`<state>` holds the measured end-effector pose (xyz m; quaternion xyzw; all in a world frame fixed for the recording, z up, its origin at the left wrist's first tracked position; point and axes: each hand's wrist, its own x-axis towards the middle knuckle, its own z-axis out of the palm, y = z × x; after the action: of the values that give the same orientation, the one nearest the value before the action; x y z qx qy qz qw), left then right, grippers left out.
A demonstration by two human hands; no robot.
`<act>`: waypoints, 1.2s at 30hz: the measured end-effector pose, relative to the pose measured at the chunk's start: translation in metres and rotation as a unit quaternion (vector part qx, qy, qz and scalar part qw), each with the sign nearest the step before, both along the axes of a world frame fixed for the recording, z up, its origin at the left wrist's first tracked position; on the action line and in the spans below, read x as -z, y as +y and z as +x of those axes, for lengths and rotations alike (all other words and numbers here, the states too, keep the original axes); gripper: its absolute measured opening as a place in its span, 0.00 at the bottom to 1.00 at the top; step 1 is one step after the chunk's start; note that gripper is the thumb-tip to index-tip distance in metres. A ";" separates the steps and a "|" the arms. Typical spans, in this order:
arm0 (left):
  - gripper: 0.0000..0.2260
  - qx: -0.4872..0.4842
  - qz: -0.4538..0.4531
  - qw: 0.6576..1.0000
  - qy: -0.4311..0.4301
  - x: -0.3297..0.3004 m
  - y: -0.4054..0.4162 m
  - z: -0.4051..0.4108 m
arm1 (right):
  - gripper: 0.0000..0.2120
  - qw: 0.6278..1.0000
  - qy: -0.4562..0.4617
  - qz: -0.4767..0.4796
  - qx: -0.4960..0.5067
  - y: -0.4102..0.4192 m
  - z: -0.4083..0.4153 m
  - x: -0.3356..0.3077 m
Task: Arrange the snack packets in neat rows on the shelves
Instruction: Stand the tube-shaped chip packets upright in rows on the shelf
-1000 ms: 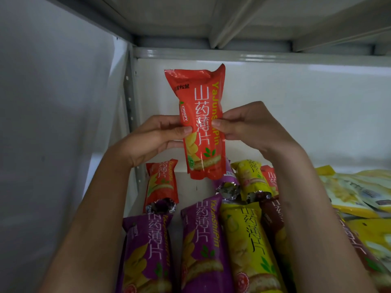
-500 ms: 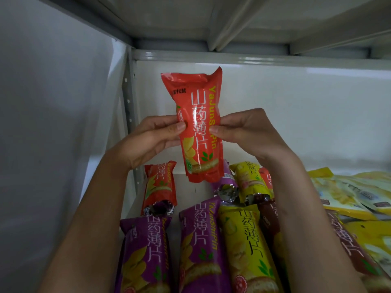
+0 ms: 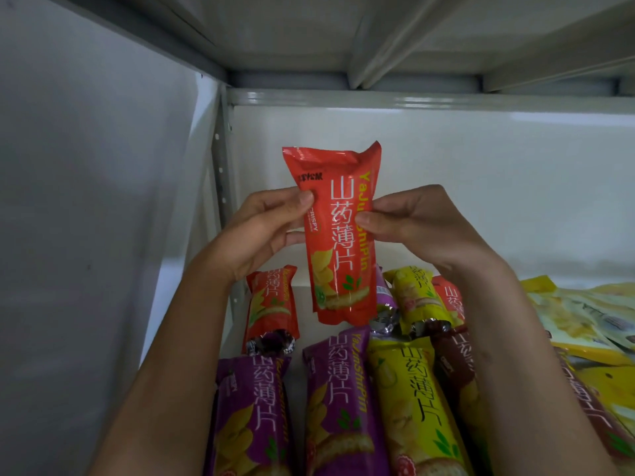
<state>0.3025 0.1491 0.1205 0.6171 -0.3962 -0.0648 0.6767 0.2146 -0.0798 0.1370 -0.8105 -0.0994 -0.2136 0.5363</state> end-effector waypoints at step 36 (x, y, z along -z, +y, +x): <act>0.13 -0.078 -0.018 0.992 -0.094 -0.002 -0.012 -0.006 | 0.11 0.969 -0.088 0.231 -0.006 0.027 0.000 -0.001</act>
<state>0.2964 0.1367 0.1223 0.6370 -0.4099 0.0543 0.6506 0.2143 -0.0531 0.1384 -0.6421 -0.0985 -0.2978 0.6995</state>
